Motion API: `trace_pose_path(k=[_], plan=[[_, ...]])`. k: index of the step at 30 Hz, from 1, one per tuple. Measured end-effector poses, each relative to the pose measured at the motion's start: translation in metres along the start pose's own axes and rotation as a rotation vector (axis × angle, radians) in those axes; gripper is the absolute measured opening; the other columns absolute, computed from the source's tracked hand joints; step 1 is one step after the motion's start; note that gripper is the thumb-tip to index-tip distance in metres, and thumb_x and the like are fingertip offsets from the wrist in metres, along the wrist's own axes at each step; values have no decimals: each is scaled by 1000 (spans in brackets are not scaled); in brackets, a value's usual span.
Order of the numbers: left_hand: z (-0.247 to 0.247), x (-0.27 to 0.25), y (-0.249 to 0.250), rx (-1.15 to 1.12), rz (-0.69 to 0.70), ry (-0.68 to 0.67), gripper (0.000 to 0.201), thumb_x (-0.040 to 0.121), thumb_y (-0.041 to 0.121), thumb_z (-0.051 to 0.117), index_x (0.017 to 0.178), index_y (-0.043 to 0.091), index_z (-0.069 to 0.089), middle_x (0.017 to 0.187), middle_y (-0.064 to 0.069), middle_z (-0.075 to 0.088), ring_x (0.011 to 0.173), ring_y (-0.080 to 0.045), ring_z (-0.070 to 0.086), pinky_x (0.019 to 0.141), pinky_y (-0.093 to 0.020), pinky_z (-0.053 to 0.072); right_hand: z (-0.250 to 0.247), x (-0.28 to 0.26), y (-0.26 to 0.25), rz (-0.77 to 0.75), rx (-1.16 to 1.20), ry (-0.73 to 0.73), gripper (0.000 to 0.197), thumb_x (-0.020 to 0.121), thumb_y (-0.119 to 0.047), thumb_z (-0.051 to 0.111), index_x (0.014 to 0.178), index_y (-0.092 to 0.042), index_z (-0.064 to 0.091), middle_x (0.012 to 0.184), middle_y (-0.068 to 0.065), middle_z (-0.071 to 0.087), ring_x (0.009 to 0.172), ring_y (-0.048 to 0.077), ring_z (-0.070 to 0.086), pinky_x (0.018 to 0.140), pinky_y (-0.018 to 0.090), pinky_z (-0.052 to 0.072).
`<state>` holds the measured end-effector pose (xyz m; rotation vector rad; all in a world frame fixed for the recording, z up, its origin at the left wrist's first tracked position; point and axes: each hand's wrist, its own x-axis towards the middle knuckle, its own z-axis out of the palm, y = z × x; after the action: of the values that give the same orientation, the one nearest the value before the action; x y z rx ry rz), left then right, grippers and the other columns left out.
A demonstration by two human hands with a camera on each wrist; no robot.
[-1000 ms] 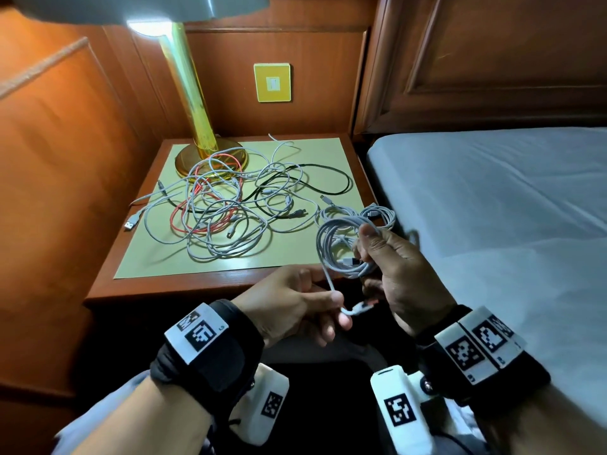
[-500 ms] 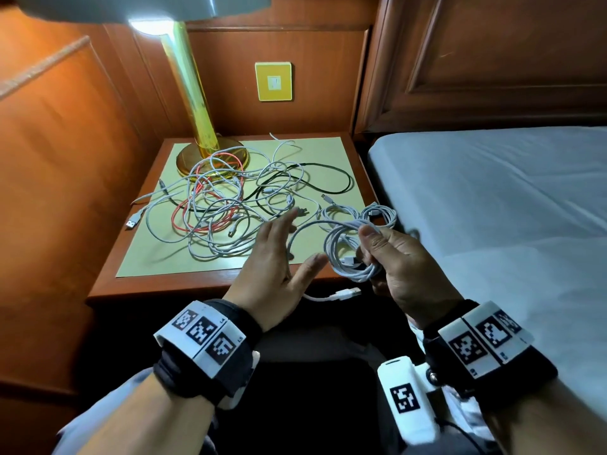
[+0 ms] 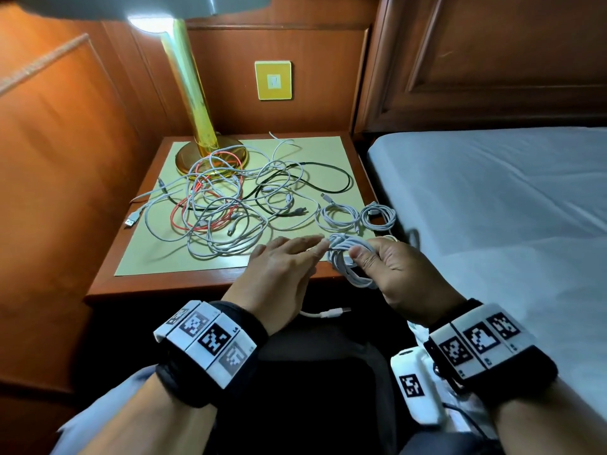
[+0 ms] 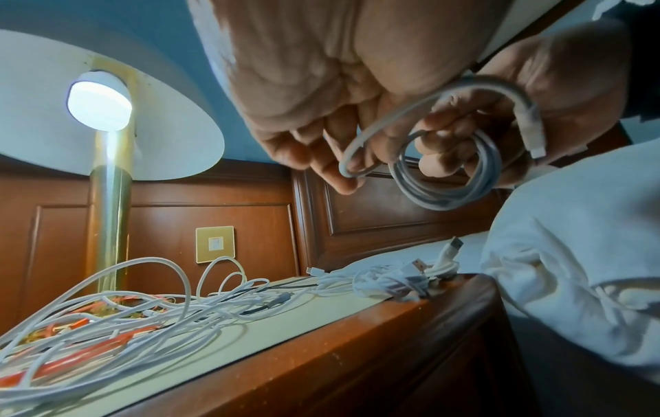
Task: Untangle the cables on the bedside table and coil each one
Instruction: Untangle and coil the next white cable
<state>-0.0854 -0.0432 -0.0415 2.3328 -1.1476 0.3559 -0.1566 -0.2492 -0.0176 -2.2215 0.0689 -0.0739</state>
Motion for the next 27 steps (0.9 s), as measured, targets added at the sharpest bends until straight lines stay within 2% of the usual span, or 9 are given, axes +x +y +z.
trace_pose_path(k=[6, 10, 12, 14, 16, 19, 22, 25, 27], plan=[[-9, 6, 1, -180, 13, 81, 12, 84, 9, 77, 94, 15, 80, 94, 4, 77, 84, -13, 71, 80, -29, 57, -2, 0, 2, -12, 5, -20, 45, 98, -51, 45, 106, -15, 70, 97, 0, 75, 94, 15, 69, 88, 44, 54], [-11, 5, 7, -533, -312, 13, 20, 87, 17, 77, 98, 18, 60, 66, 4, 71, 59, -13, 67, 61, -26, 54, -1, 0, -6, -32, 182, -108, 39, 97, -50, 50, 95, -20, 74, 89, 0, 74, 89, 17, 69, 87, 42, 53], [-14, 5, 11, -772, -425, -50, 28, 87, 16, 74, 112, 20, 60, 68, -2, 71, 59, -19, 70, 61, -26, 54, -5, -2, -12, -25, 291, -133, 35, 97, -45, 52, 73, -30, 72, 69, -10, 66, 69, 7, 61, 70, 27, 47], [-15, 5, 14, -902, -468, -90, 38, 89, 13, 70, 125, 18, 62, 70, -3, 69, 62, -22, 71, 64, -28, 55, -7, -4, -16, -19, 410, -186, 35, 95, -38, 51, 68, -24, 69, 60, -13, 57, 61, 2, 51, 64, 16, 40], [-16, 4, 18, -980, -495, -120, 29, 89, 15, 68, 118, 15, 68, 70, -1, 65, 61, -23, 69, 64, -29, 56, -8, -4, -18, -22, 483, -227, 38, 99, -32, 51, 72, -13, 68, 61, -12, 54, 61, 1, 49, 64, 16, 39], [-14, 4, 17, -1028, -486, -160, 23, 87, 27, 66, 98, 7, 71, 68, -7, 63, 58, -20, 62, 63, -29, 52, -7, -4, -21, -6, 565, -246, 48, 101, -23, 45, 59, -26, 70, 59, -12, 55, 58, -2, 50, 62, 10, 40], [-15, 3, 16, -1045, -433, -210, 31, 92, 33, 66, 97, 2, 66, 65, -9, 62, 59, -21, 59, 62, -27, 49, -8, -5, -24, 9, 607, -244, 41, 98, -33, 50, 61, -23, 66, 63, -9, 49, 57, 2, 46, 59, 10, 39], [-13, 1, 16, -1045, -438, -246, 31, 90, 36, 66, 103, 8, 66, 66, -6, 64, 62, -23, 62, 66, -30, 49, -8, -7, -25, 74, 631, -260, 45, 101, -35, 51, 58, -21, 59, 60, -6, 43, 50, 5, 37, 47, 10, 31], [-11, 2, 16, -1033, -454, -251, 22, 88, 39, 67, 94, 18, 68, 65, -8, 62, 60, -25, 62, 65, -34, 48, -7, -7, -25, 93, 642, -289, 44, 99, -41, 50, 59, -24, 55, 63, -1, 37, 54, 19, 21, 45, 22, 17]])
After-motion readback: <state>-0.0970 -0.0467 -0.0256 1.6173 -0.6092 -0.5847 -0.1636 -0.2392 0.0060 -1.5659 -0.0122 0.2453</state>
